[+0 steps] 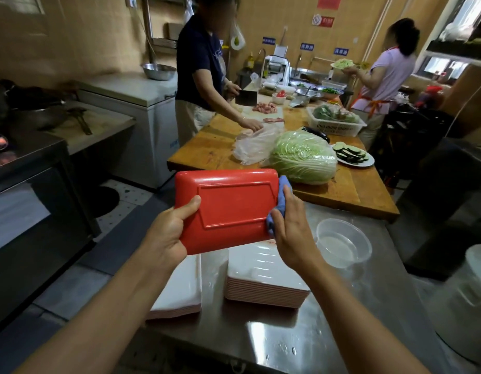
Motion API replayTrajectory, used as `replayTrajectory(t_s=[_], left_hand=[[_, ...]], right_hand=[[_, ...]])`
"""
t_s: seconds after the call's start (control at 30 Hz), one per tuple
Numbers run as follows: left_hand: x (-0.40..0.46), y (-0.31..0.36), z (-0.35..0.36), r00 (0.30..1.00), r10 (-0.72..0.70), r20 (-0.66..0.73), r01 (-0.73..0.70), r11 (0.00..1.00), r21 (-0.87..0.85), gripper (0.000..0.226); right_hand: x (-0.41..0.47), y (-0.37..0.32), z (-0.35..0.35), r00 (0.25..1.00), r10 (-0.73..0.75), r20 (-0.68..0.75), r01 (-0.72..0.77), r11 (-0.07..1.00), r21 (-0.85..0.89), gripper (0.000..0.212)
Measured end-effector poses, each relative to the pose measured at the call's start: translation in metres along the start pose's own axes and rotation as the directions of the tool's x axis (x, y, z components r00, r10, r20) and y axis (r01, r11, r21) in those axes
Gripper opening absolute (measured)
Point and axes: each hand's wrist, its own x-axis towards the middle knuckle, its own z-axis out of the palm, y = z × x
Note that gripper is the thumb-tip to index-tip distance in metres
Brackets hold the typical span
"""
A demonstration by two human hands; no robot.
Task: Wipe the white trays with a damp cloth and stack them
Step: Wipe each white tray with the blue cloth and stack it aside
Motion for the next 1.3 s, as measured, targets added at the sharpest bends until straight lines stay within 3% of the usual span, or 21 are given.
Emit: replayTrajectory(t_s=[0.17, 0.23, 0.4, 0.47, 0.57, 0.63, 0.7, 0.77, 0.93, 1.3], left_hand=[[0.001, 0.006, -0.032, 0.997, -0.022, -0.080, 0.019, 0.999, -0.034, 0.021], [0.002, 0.008, -0.044, 0.994, 0.010, -0.111, -0.014, 0.999, -0.034, 0.019], [0.005, 0.006, -0.068, 0.963, 0.244, -0.116, -0.228, 0.964, 0.134, 0.011], [0.008, 0.000, -0.079, 0.887, 0.453, -0.084, -0.379, 0.821, 0.427, 0.007], [0.014, -0.013, -0.097, 0.755, 0.638, 0.153, -0.441, 0.322, 0.837, 0.009], [0.016, -0.024, -0.107, 0.705, 0.630, 0.326, -0.436, 0.022, 0.900, 0.012], [0.015, -0.037, -0.114, 0.690, 0.560, 0.458, -0.444, -0.173, 0.879, 0.008], [0.014, -0.047, -0.119, 0.716, 0.471, 0.516, -0.446, -0.260, 0.857, 0.004], [0.012, -0.075, -0.129, 0.725, 0.352, 0.592, -0.452, -0.406, 0.795, 0.026], [0.011, -0.125, -0.137, 0.763, 0.238, 0.601, -0.408, -0.544, 0.733, 0.038]], right_hand=[[-0.011, -0.001, 0.023, 0.993, 0.117, 0.019, -0.118, 0.965, 0.236, 0.034], [-0.013, -0.003, 0.031, 0.986, 0.160, 0.051, -0.168, 0.957, 0.237, 0.026], [-0.014, -0.016, 0.050, 0.979, 0.190, 0.068, -0.202, 0.936, 0.289, 0.031], [-0.013, -0.020, 0.056, 0.964, 0.221, 0.147, -0.258, 0.907, 0.332, 0.028], [-0.015, -0.024, 0.064, 0.943, 0.227, 0.244, -0.305, 0.883, 0.356, 0.031], [-0.020, -0.024, 0.066, 0.943, 0.225, 0.244, -0.300, 0.894, 0.334, 0.028], [-0.024, -0.022, 0.067, 0.944, 0.230, 0.236, -0.297, 0.905, 0.305, 0.025], [-0.029, -0.019, 0.068, 0.947, 0.228, 0.226, -0.285, 0.920, 0.268, 0.022], [-0.037, -0.015, 0.064, 0.953, 0.234, 0.194, -0.278, 0.930, 0.240, 0.023], [-0.044, 0.009, 0.055, 0.947, 0.296, 0.127, -0.312, 0.940, 0.139, 0.025]])
